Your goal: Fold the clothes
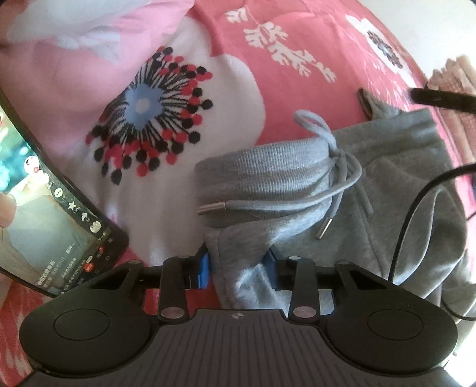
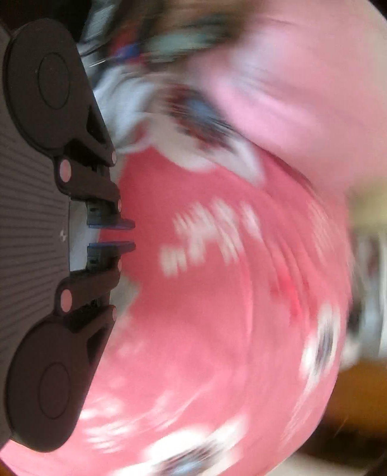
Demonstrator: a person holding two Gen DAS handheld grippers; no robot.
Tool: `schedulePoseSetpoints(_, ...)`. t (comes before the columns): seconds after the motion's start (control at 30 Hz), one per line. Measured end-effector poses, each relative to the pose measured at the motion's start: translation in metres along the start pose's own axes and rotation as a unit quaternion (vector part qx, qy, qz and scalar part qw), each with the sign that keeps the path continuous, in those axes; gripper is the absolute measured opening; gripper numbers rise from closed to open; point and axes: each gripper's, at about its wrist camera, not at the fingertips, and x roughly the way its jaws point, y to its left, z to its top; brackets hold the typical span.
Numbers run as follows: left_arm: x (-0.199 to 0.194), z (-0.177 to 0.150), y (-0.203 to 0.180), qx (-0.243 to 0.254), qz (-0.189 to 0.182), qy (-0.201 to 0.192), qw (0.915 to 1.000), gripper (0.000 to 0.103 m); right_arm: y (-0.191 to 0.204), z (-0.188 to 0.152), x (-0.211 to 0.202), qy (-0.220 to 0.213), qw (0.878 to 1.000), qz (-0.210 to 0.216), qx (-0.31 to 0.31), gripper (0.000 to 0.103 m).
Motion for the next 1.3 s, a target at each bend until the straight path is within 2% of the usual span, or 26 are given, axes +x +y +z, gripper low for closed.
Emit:
schedulePoseSetpoints(0.07, 0.001, 0.000, 0.000, 0.002, 0.004, 0.000, 1.0000, 0.035, -0.033, -0.012, -0.024, -0.021, 0.996, -0.016, 0.085, 0.017)
schedulePoseSetpoints(0.17, 0.002, 0.000, 0.000, -0.002, 0.006, 0.003, 1.0000, 0.036, -0.070, -0.041, -0.037, -0.008, 0.984, -0.007, 0.178, 0.021)
schedulePoseSetpoints(0.23, 0.003, -0.001, 0.000, -0.002, 0.010, 0.003, 0.9999, 0.037, -0.083, -0.059, -0.034, 0.010, 0.977, 0.007, 0.213, 0.038)
schedulePoseSetpoints(0.33, 0.003, -0.001, -0.004, 0.004, 0.018, 0.001, 0.9998, 0.037, -0.092, -0.074, -0.025, 0.013, 0.970, 0.027, 0.241, 0.047)
schedulePoseSetpoints(0.47, 0.006, 0.000, -0.009, 0.003, 0.030, -0.001, 0.9995, 0.037, -0.106, -0.078, -0.017, 0.002, 0.963, 0.039, 0.265, 0.051)
schedulePoseSetpoints(0.53, 0.007, 0.000, -0.012, 0.002, 0.037, -0.003, 0.9993, 0.036, -0.105, -0.080, -0.010, 0.007, 0.961, 0.056, 0.270, 0.060)
schedulePoseSetpoints(0.6, 0.007, -0.002, -0.016, 0.006, 0.047, -0.009, 0.9989, 0.033, -0.102, -0.081, -0.002, 0.015, 0.959, 0.075, 0.273, 0.061)
schedulePoseSetpoints(0.63, 0.007, -0.002, -0.018, 0.008, 0.052, -0.012, 0.9986, 0.029, -0.100, -0.082, 0.001, 0.019, 0.958, 0.085, 0.274, 0.057)
schedulePoseSetpoints(0.67, 0.005, -0.003, -0.021, 0.011, 0.056, -0.016, 0.9982, 0.022, -0.099, -0.083, 0.005, 0.022, 0.956, 0.095, 0.275, 0.049)
schedulePoseSetpoints(0.73, -0.002, -0.003, -0.026, 0.011, 0.065, -0.028, 0.9974, 0.012, -0.085, -0.080, 0.003, 0.016, 0.962, 0.081, 0.261, 0.021)
schedulePoseSetpoints(0.8, -0.014, -0.004, -0.035, 0.012, 0.068, -0.048, 0.9964, 0.010, -0.070, -0.077, -0.009, 0.001, 0.967, 0.055, 0.249, 0.011)
schedulePoseSetpoints(0.97, -0.059, -0.006, -0.069, 0.041, 0.072, -0.125, 0.9887, 0.008, -0.035, -0.079, -0.071, -0.068, 0.966, 0.002, 0.249, 0.008)
schedulePoseSetpoints(1.07, -0.096, -0.008, -0.092, 0.065, 0.058, -0.187, 0.9785, 0.008, -0.012, -0.087, -0.118, -0.106, 0.964, -0.041, 0.240, 0.008)
schedulePoseSetpoints(1.2, -0.149, -0.009, -0.124, 0.093, 0.017, -0.275, 0.9568, 0.008, 0.009, -0.102, -0.188, -0.173, 0.948, -0.094, 0.249, 0.008)
schedulePoseSetpoints(1.3, -0.194, -0.010, -0.148, 0.118, -0.021, -0.345, 0.9310, 0.008, 0.027, -0.112, -0.250, -0.241, 0.926, -0.140, 0.255, 0.007)
